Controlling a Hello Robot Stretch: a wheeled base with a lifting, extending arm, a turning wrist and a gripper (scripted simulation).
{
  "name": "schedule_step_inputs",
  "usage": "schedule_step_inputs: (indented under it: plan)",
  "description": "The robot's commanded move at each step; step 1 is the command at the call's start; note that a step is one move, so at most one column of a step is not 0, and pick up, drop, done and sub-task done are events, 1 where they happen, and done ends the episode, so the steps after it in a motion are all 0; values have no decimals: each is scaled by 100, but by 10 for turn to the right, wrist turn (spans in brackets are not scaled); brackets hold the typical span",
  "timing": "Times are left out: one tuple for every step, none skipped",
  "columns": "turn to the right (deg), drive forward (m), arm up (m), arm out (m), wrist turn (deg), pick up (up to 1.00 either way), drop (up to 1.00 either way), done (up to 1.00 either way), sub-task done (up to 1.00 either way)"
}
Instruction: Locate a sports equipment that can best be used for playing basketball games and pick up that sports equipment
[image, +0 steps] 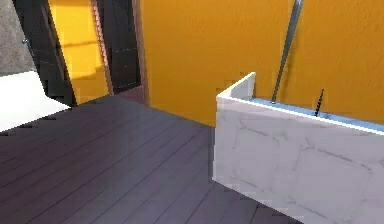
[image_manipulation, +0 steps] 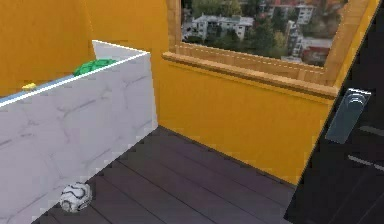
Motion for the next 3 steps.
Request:
schedule_step_inputs:
  plan:
    - [0, 10, 0, 0, 0, 0, 0, 0, 0]
    - [-90, 0, 0, 0, 0, 0, 0, 0, 0]
    - [0, 40, 0, 0, 0, 0, 0, 0, 0]
